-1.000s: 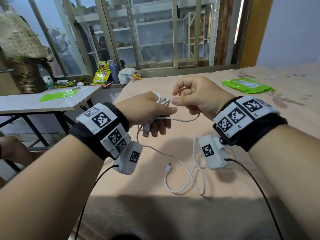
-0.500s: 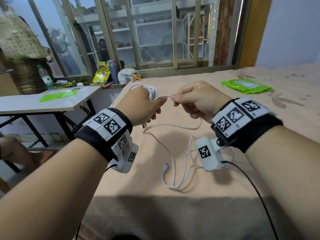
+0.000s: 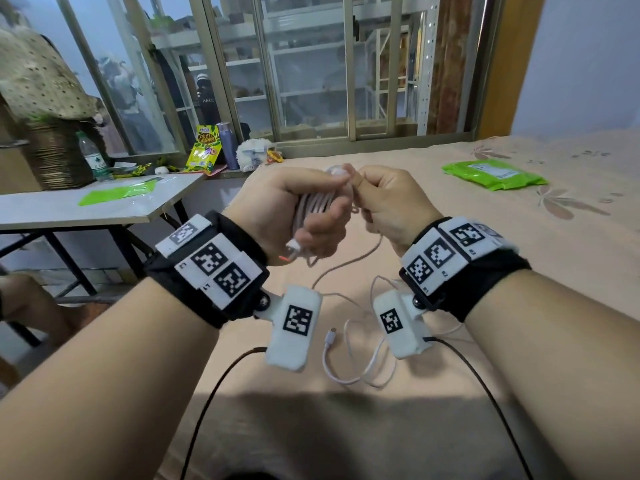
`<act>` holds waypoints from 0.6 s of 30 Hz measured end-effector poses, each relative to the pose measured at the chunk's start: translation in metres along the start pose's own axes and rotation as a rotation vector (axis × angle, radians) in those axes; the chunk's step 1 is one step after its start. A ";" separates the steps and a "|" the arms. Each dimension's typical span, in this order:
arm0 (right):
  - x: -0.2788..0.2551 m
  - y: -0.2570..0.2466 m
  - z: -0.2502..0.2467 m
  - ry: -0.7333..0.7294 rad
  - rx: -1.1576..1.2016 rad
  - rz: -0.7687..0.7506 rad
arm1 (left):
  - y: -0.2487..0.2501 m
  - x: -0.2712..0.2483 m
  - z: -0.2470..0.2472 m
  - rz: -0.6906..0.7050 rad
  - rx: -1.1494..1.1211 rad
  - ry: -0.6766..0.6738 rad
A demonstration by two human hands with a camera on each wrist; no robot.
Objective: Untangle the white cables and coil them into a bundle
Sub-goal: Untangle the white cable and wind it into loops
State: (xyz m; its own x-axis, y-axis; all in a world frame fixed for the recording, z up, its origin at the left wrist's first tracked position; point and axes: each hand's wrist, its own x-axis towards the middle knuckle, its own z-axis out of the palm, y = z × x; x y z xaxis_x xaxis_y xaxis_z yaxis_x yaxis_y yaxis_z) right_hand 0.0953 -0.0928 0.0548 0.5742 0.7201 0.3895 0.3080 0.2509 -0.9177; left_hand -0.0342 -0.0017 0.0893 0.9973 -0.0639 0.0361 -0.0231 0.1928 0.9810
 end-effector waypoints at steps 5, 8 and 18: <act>-0.012 -0.003 0.009 -0.158 0.237 0.273 | 0.000 0.004 0.010 0.265 -0.169 -0.015; -0.023 0.001 0.012 -0.268 0.203 0.307 | 0.007 0.008 0.015 0.399 -0.214 0.154; -0.029 -0.009 0.014 -0.375 -0.238 0.219 | -0.001 0.024 -0.004 0.521 0.431 0.874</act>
State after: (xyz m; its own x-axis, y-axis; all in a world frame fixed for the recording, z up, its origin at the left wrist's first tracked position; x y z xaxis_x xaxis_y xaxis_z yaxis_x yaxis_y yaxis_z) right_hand 0.0652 -0.1064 0.0512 0.3459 0.9335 0.0944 0.3999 -0.0557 -0.9149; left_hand -0.0102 0.0004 0.0881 0.5598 0.6728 0.4837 -0.3076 -0.3733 0.8752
